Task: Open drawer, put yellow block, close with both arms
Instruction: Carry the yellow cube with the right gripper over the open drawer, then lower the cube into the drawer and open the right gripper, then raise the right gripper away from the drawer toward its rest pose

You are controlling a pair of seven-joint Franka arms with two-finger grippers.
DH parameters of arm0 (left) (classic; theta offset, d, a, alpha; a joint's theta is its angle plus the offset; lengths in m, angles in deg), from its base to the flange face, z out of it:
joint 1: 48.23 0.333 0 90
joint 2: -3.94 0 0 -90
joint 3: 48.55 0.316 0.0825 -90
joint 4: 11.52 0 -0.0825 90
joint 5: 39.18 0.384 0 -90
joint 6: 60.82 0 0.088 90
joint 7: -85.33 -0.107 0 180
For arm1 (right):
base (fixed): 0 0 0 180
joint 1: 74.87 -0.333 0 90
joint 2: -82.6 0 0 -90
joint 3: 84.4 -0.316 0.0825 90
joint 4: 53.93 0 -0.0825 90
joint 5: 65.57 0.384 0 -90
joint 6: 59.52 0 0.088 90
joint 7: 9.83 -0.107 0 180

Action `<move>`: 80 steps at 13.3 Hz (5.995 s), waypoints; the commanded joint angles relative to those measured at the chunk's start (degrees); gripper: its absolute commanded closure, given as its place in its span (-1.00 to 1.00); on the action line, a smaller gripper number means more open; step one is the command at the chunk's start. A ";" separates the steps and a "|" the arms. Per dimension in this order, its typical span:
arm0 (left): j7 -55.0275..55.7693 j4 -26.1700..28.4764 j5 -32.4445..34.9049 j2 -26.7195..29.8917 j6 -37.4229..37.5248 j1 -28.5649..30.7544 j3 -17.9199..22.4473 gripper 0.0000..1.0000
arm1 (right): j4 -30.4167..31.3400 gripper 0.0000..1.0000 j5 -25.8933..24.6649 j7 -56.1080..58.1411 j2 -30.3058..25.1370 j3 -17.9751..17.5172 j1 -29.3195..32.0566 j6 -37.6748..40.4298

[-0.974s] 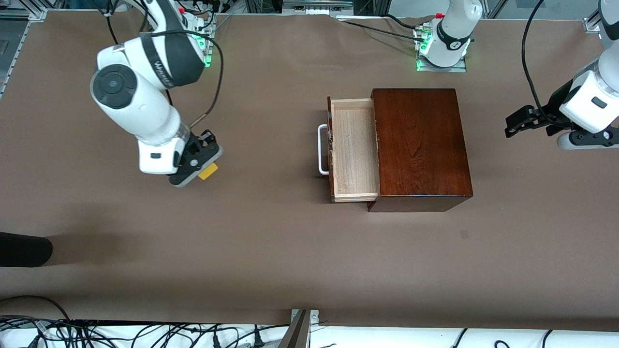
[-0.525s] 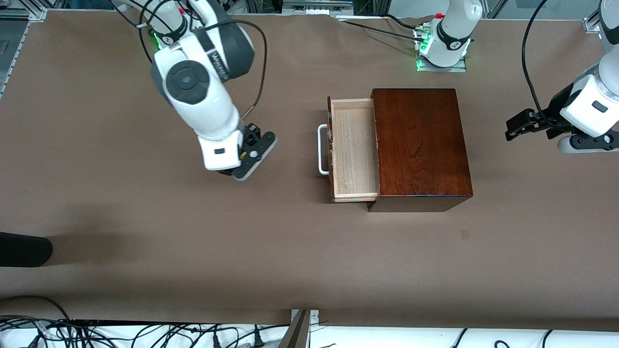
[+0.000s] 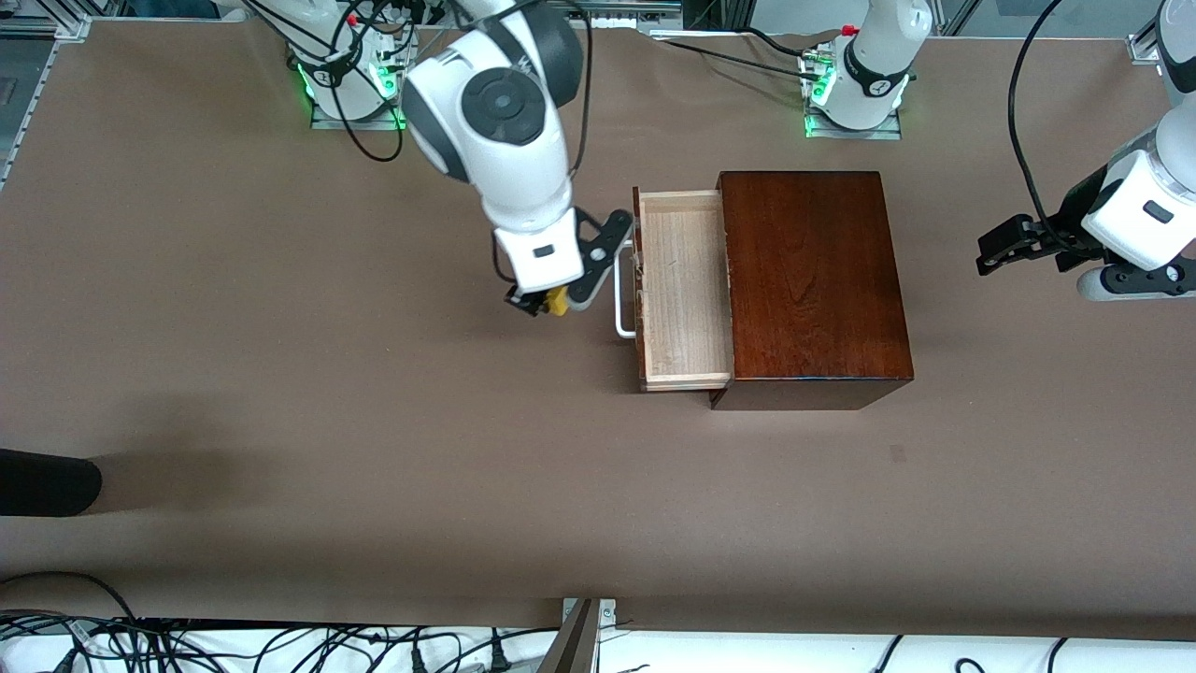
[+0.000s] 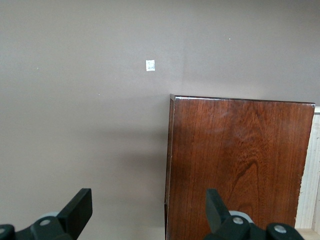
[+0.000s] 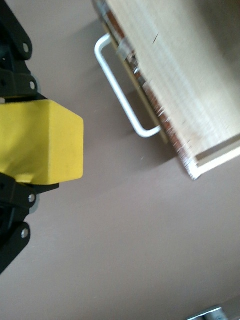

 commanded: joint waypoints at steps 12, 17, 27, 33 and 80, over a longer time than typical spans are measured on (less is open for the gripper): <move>-0.45 -1.70 2.38 -0.77 0.21 -0.49 0.35 -1.00 | -10.58 0.87 -1.31 8.58 8.52 0.69 -9.78 -0.09; -0.45 -1.70 2.38 -0.77 0.21 -0.49 0.35 -1.00 | -10.58 0.87 -3.76 11.66 11.33 0.78 -12.42 -4.04; -0.45 -1.70 2.38 -0.77 0.21 -0.49 0.35 -1.00 | -10.58 0.87 -5.71 16.93 16.69 0.95 -12.95 -9.84; -0.45 -1.70 2.38 -0.77 0.21 -0.49 0.35 -1.00 | -10.50 0.87 -6.14 16.94 18.98 1.04 -13.04 -12.84; 29.82 -5.57 1.41 -5.42 0.91 -18.92 -2.20 -1.00 | 20.07 -1.00 2.72 -10.79 -24.24 0.87 26.14 6.42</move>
